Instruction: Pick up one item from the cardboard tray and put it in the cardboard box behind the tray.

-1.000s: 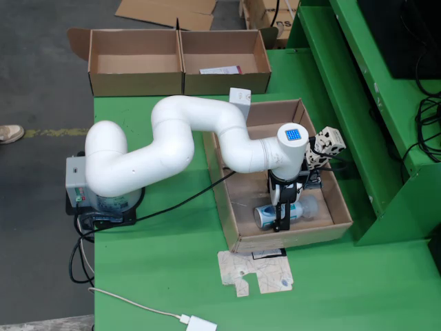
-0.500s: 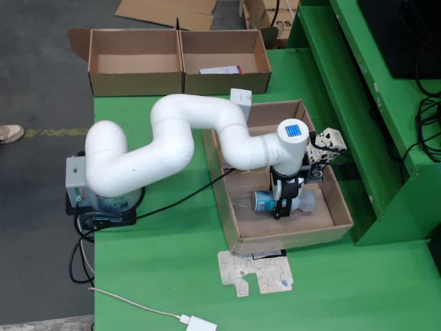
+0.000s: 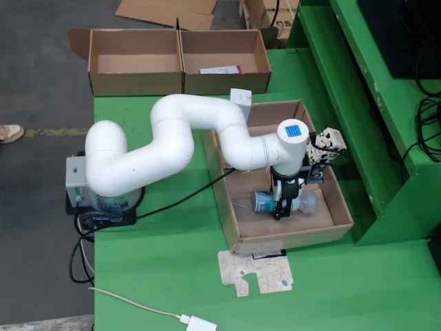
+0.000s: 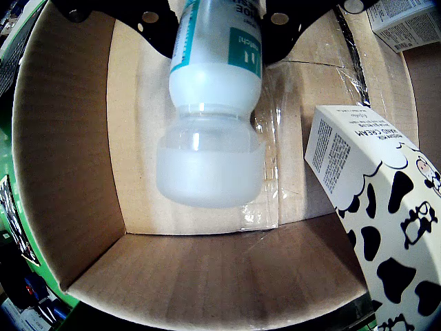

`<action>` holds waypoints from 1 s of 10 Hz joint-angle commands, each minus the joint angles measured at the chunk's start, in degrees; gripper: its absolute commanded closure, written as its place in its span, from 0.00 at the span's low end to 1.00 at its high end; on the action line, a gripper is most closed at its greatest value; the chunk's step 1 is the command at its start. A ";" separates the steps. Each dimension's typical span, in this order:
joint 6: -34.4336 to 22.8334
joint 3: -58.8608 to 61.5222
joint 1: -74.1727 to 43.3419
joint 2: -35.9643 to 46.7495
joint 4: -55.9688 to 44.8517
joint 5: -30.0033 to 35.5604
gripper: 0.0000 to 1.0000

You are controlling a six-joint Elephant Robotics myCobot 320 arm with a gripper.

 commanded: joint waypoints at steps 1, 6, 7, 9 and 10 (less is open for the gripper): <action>-0.04 1.20 -0.62 2.01 0.43 -0.71 1.00; -0.04 1.20 -0.62 2.01 0.43 -0.71 1.00; -0.04 1.20 -0.62 2.01 0.43 -0.71 1.00; -1.76 -12.63 -0.02 8.94 9.16 -0.39 1.00; -1.55 -18.96 0.71 13.01 11.94 -1.09 1.00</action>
